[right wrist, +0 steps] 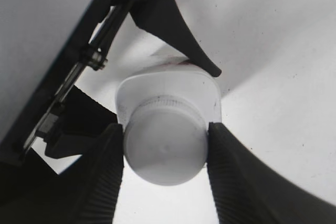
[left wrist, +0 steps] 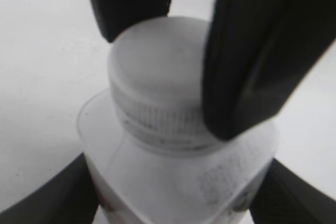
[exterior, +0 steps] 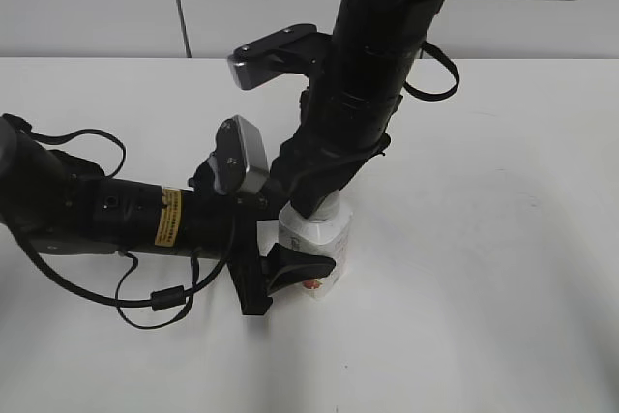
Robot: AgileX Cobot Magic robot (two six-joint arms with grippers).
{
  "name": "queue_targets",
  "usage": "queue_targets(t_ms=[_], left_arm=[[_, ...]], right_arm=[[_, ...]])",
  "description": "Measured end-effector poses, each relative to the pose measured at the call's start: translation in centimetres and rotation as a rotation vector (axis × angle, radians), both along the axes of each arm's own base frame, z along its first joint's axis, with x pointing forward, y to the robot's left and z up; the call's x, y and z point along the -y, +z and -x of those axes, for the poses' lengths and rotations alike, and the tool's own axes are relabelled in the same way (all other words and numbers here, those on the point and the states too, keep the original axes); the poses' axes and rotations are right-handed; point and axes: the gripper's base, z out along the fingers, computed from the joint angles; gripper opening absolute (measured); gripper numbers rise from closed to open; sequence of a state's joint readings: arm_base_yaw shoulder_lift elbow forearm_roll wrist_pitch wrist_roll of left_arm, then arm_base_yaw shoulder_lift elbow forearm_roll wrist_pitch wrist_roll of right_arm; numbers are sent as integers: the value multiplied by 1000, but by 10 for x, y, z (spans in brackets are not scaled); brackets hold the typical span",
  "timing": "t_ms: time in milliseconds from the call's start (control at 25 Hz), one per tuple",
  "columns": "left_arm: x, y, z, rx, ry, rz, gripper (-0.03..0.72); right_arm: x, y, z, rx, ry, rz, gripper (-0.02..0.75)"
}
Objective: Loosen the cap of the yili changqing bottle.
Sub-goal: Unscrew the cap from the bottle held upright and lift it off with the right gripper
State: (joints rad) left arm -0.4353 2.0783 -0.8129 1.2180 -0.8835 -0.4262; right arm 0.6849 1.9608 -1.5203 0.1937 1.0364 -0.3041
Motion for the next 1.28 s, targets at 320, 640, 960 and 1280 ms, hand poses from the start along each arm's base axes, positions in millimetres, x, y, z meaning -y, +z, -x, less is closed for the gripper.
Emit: queue_targets(t_ms=[320, 640, 960, 1280], left_arm=[[0, 0, 0, 0, 0, 0, 484], [0, 0, 0, 1, -1, 0, 484], [0, 0, 0, 2, -4, -1, 484], [0, 0, 0, 2, -5, -2, 483]], right_arm=[[0, 0, 1, -4, 7, 3, 385], [1, 0, 2, 77, 384, 21, 385], [1, 1, 1, 195, 853, 34, 385], [0, 1, 1, 230, 974, 35, 385]])
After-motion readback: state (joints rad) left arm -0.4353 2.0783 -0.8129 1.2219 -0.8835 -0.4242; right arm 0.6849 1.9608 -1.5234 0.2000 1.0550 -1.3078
